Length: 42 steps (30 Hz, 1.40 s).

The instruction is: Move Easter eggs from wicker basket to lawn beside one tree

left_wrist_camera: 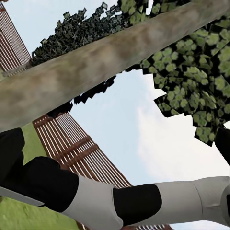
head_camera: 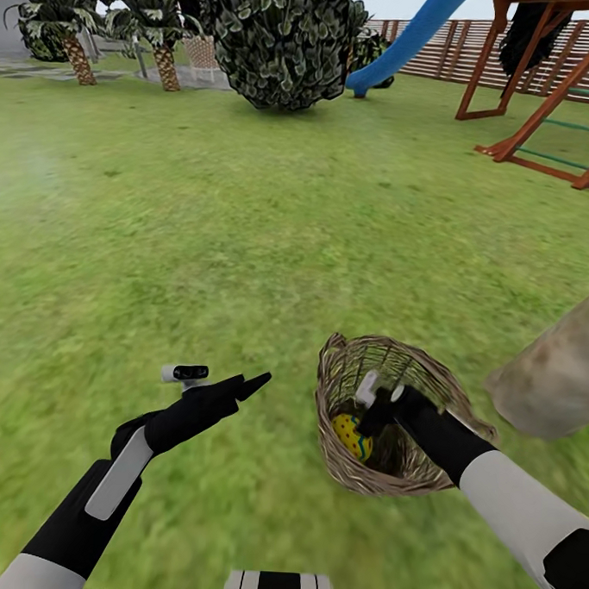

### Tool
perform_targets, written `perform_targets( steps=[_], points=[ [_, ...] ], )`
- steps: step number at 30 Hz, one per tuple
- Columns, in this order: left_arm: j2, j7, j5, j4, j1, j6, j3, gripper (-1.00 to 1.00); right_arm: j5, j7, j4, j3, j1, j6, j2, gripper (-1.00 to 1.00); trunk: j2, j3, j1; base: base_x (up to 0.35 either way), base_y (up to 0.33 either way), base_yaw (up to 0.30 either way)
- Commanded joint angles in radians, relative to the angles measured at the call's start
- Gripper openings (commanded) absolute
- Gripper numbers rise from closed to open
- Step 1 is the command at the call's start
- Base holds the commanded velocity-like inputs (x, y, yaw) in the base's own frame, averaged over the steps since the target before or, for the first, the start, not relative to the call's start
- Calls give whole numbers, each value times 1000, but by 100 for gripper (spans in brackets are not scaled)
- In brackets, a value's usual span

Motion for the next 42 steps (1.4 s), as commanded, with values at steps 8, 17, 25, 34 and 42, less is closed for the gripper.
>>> perform_targets(
  steps=[8,17,25,34,42],
  points=[
    [1,1,9,0,-1,8,-2,100,88,53,-1,1,-1,-68,-1,100,-2,-32,3,0,0,0],
    [1,2,9,0,-1,8,-2,100,100,55,-5,1,-1,-82,-3,100,-4,-67,7,0,0,0],
    [1,2,9,0,0,8,-2,100,145,55,-4,-2,-1,-152,-3,100,-6,-90,10,0,0,0],
    [1,1,9,1,0,0,-2,100,178,55,-6,-6,-2,-157,-3,100,-6,-90,10,0,0,0],
    [1,-2,10,2,3,-28,-4,100,180,55,-8,-8,-6,-160,-4,100,-6,-98,11,0,0,0]
  ],
)
